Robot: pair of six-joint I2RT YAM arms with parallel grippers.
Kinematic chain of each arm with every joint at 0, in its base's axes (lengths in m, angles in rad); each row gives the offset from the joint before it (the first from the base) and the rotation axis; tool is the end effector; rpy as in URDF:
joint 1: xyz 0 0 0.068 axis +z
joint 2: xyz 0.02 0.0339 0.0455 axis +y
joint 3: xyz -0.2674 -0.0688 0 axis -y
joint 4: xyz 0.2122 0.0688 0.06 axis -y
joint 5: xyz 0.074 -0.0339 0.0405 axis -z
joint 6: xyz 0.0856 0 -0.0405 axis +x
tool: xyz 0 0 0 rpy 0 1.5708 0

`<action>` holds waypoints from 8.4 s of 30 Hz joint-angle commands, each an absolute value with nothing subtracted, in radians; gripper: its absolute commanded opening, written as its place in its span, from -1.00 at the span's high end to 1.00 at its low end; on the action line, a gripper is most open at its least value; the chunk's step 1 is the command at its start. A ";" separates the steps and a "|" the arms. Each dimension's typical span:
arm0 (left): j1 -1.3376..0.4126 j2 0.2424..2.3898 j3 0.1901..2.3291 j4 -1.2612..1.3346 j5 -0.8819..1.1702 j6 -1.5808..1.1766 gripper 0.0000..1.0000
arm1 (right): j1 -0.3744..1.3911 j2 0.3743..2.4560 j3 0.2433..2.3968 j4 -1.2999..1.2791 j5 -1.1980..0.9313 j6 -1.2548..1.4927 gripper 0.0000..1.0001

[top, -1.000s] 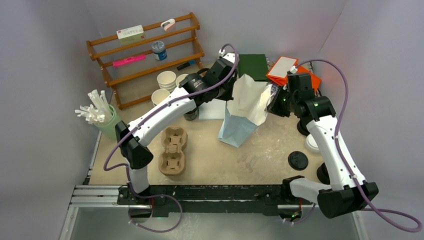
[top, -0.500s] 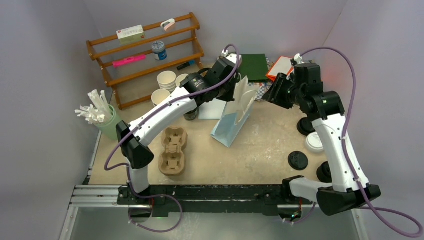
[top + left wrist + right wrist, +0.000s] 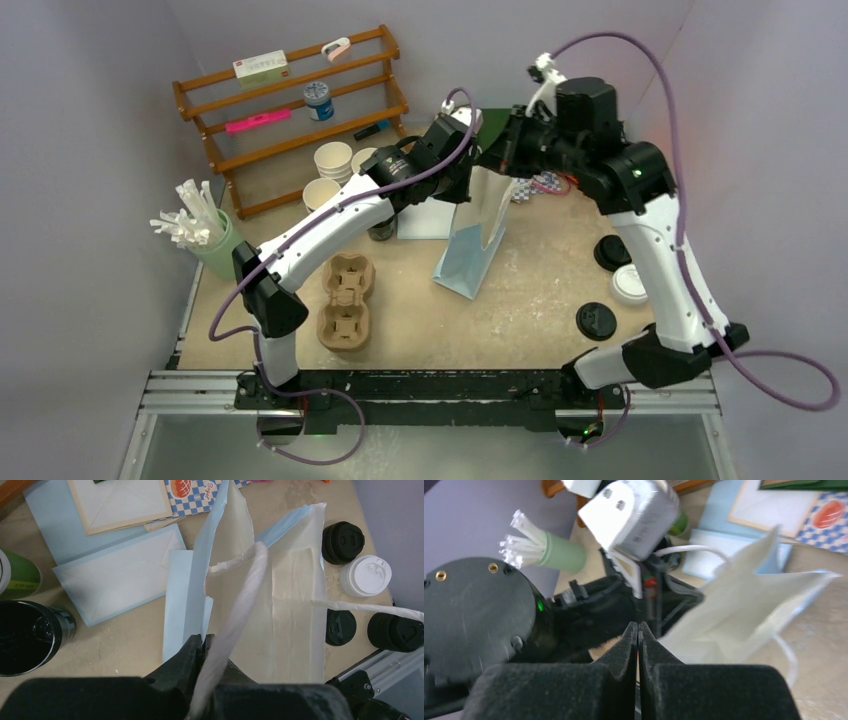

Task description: Pack the takeout coffee

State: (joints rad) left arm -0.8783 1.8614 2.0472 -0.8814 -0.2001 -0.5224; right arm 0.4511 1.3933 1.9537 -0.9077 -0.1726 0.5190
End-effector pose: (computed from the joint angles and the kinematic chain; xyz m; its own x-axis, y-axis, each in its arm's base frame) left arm 0.2782 -0.3088 0.3667 -0.6823 0.0566 -0.7288 0.3651 0.8901 -0.2726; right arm 0.2361 0.1307 0.4864 -0.5511 0.2760 -0.7875 -0.3472 0.7823 0.5172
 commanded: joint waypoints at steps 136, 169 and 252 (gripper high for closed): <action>-0.850 1.578 1.766 -0.516 -0.246 -0.791 1.00 | 0.537 1.502 1.463 -1.056 0.962 0.709 1.00; -0.857 1.709 2.000 -0.646 -0.235 -0.644 1.00 | 0.540 1.627 1.592 -1.174 0.946 0.606 1.00; -0.870 1.515 1.536 -0.387 -0.150 -0.946 0.65 | 0.383 1.516 1.207 -0.533 0.103 0.490 1.00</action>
State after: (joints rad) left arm -0.8707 1.5890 1.5387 -0.3870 -0.1341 -0.9512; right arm 0.3794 1.5608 1.2564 -0.5362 0.1051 0.5316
